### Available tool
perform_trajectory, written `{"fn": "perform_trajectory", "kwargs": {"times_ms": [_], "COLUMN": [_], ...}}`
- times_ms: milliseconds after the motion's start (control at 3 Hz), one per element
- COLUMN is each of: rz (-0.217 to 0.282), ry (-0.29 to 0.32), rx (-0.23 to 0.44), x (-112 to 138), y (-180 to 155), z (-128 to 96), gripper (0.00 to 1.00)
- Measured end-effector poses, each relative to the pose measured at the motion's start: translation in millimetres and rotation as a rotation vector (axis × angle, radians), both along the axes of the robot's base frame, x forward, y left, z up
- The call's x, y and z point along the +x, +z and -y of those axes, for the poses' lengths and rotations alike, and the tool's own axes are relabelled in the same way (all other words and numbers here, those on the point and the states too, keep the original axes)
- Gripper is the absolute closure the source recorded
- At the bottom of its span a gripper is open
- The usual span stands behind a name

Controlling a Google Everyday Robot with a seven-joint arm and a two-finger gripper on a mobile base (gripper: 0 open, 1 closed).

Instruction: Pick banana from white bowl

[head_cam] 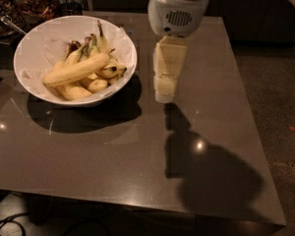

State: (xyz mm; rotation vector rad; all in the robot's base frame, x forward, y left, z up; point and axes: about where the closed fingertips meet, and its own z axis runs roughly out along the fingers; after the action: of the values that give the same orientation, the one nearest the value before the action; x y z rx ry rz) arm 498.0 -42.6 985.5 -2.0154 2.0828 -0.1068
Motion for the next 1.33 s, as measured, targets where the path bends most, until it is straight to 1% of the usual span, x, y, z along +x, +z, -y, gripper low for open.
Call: {"fn": "perform_trajectory", "kwargs": {"times_ms": [333,667,1000,1333], "rz": [-0.005,0.019,0.027,0.059], "ry": [0.111,0.120,0.138,0.186], "rx": [-0.019,0.002,-0.016,-0.049], "x": [14,20,30,49], "y": [-2,0,0,4], "z": [-45,-55,-78,-120], "gripper": [0.00,0.00,0.00,0.00]}}
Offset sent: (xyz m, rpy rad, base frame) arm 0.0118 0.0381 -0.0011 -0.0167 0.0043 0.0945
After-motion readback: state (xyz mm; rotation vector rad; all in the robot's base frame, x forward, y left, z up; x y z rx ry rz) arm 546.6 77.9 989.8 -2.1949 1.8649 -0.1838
